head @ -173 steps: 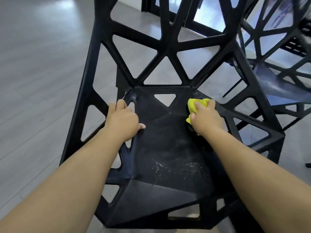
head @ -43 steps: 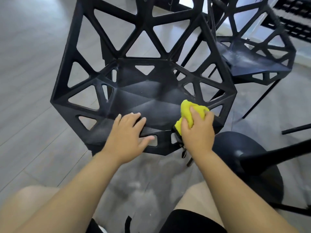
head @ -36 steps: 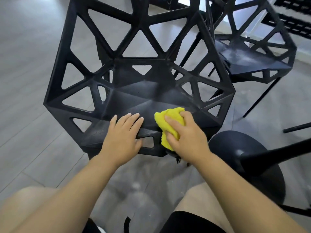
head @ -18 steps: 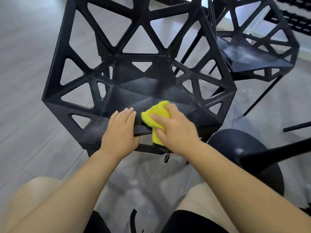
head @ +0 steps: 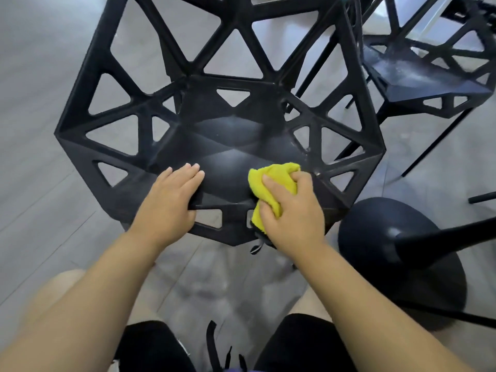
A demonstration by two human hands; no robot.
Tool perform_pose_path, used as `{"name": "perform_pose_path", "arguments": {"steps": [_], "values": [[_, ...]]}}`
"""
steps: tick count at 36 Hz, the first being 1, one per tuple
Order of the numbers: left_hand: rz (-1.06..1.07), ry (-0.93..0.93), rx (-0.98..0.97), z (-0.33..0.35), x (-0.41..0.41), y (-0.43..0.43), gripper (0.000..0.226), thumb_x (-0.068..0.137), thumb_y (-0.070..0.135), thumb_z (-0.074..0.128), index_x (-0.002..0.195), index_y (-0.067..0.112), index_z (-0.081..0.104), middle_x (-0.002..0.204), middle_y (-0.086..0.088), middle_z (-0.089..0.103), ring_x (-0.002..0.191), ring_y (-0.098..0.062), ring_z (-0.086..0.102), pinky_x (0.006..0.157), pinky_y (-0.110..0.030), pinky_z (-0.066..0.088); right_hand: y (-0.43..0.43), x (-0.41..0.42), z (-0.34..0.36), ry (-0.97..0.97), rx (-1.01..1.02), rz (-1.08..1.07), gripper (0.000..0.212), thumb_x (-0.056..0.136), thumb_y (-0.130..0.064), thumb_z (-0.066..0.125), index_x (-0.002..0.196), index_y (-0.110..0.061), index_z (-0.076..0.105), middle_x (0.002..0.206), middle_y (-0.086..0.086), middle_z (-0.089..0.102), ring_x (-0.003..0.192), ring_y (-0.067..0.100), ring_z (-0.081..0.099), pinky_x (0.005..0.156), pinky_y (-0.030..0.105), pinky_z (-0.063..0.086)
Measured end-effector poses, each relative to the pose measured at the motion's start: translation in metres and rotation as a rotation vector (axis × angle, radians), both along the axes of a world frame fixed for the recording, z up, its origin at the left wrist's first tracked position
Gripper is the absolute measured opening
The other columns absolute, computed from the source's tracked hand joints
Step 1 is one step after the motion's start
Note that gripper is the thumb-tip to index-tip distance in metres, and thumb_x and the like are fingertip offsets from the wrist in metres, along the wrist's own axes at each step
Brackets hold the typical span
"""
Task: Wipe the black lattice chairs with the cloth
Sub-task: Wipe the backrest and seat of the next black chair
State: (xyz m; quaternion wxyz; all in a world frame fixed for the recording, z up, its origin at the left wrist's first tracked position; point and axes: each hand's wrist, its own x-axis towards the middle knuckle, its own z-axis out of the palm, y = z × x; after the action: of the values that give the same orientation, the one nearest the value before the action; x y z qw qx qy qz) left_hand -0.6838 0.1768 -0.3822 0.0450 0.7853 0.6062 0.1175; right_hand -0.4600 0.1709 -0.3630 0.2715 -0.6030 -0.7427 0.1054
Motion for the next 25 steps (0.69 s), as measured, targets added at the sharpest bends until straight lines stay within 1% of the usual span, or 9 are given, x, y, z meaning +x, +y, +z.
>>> {"name": "perform_pose_path", "arguments": {"steps": [3, 6, 8, 12, 14, 16, 19, 22, 25], "values": [[0.001, -0.028, -0.027, 0.002, -0.015, -0.009, 0.068, 0.064, -0.006, 0.062, 0.131, -0.001, 0.05, 0.14, -0.014, 0.046, 0.133, -0.031, 0.039, 0.112, -0.039, 0.017, -0.008, -0.011, 0.001, -0.006, -0.024, 0.111, 0.042, 0.075, -0.038, 0.05, 0.111, -0.023, 0.068, 0.11, 0.018, 0.052, 0.08, 0.037, 0.059, 0.054, 0.035, 0.052], [-0.001, -0.088, -0.062, 0.009, -0.018, -0.012, 0.07, 0.068, 0.017, 0.049, 0.136, 0.003, 0.047, 0.146, -0.008, 0.039, 0.139, -0.025, 0.03, 0.114, -0.033, 0.008, -0.011, -0.002, 0.004, -0.043, -0.016, 0.155, 0.041, 0.077, -0.038, 0.051, 0.112, -0.025, 0.067, 0.11, 0.015, 0.052, 0.08, 0.034, 0.059, 0.051, 0.034, 0.051], [0.002, -0.115, -0.076, 0.015, -0.012, -0.012, 0.073, 0.069, 0.031, 0.038, 0.137, 0.007, 0.047, 0.148, -0.005, 0.037, 0.14, -0.023, 0.026, 0.116, -0.035, 0.006, -0.009, 0.014, 0.006, -0.085, -0.015, 0.153, 0.041, 0.077, -0.039, 0.051, 0.112, -0.026, 0.067, 0.111, 0.015, 0.053, 0.079, 0.033, 0.06, 0.052, 0.034, 0.05], [0.016, -0.165, -0.085, 0.021, 0.01, -0.008, 0.077, 0.07, 0.048, 0.022, 0.132, 0.016, 0.054, 0.143, 0.002, 0.044, 0.139, -0.02, 0.029, 0.115, -0.044, 0.011, 0.004, 0.066, 0.012, -0.143, -0.01, -0.044, 0.039, 0.081, -0.035, 0.052, 0.114, -0.021, 0.068, 0.114, 0.021, 0.052, 0.081, 0.041, 0.059, 0.059, 0.037, 0.047], [0.035, -0.172, -0.103, 0.022, 0.024, -0.002, 0.068, 0.08, 0.054, 0.026, 0.133, 0.019, 0.052, 0.143, 0.004, 0.044, 0.139, -0.02, 0.028, 0.114, -0.046, 0.011, 0.016, 0.09, 0.018, -0.211, 0.013, -0.181, 0.036, 0.086, -0.031, 0.057, 0.12, -0.022, 0.063, 0.12, 0.021, 0.047, 0.091, 0.044, 0.055, 0.063, 0.041, 0.044], [0.055, -0.099, -0.131, 0.02, 0.04, 0.006, 0.054, 0.092, 0.052, 0.036, 0.136, 0.022, 0.048, 0.145, 0.004, 0.04, 0.14, -0.021, 0.024, 0.114, -0.05, 0.01, 0.029, 0.103, 0.025, -0.267, 0.038, -0.28, 0.038, 0.09, -0.03, 0.06, 0.127, -0.021, 0.058, 0.128, 0.021, 0.043, 0.101, 0.044, 0.05, 0.07, 0.045, 0.044], [0.095, -0.026, -0.103, 0.015, 0.055, 0.012, 0.057, 0.091, 0.056, 0.029, 0.129, 0.023, 0.055, 0.14, 0.001, 0.047, 0.135, -0.026, 0.033, 0.109, -0.057, 0.015, 0.039, 0.093, 0.031, -0.296, 0.035, -0.381, 0.04, 0.091, -0.029, 0.058, 0.13, -0.021, 0.055, 0.135, 0.019, 0.038, 0.106, 0.043, 0.046, 0.078, 0.045, 0.043], [0.141, -0.037, -0.057, 0.013, 0.055, 0.015, 0.068, 0.08, 0.062, 0.02, 0.114, 0.023, 0.064, 0.125, 0.0, 0.058, 0.117, -0.027, 0.05, 0.105, -0.057, 0.025, 0.032, 0.061, 0.027, -0.293, -0.012, -0.276, 0.036, 0.089, -0.028, 0.059, 0.125, -0.022, 0.06, 0.134, 0.018, 0.038, 0.099, 0.042, 0.048, 0.076, 0.041, 0.042], [0.173, -0.026, -0.07, 0.013, 0.053, 0.018, 0.069, 0.076, 0.065, 0.02, 0.111, 0.026, 0.065, 0.118, 0.003, 0.059, 0.108, -0.025, 0.053, 0.105, -0.051, 0.025, 0.018, 0.029, 0.024, -0.273, -0.125, -0.083, 0.036, 0.092, -0.037, 0.054, 0.127, -0.03, 0.058, 0.139, 0.009, 0.034, 0.104, 0.036, 0.049, 0.08, 0.037, 0.042]]}}
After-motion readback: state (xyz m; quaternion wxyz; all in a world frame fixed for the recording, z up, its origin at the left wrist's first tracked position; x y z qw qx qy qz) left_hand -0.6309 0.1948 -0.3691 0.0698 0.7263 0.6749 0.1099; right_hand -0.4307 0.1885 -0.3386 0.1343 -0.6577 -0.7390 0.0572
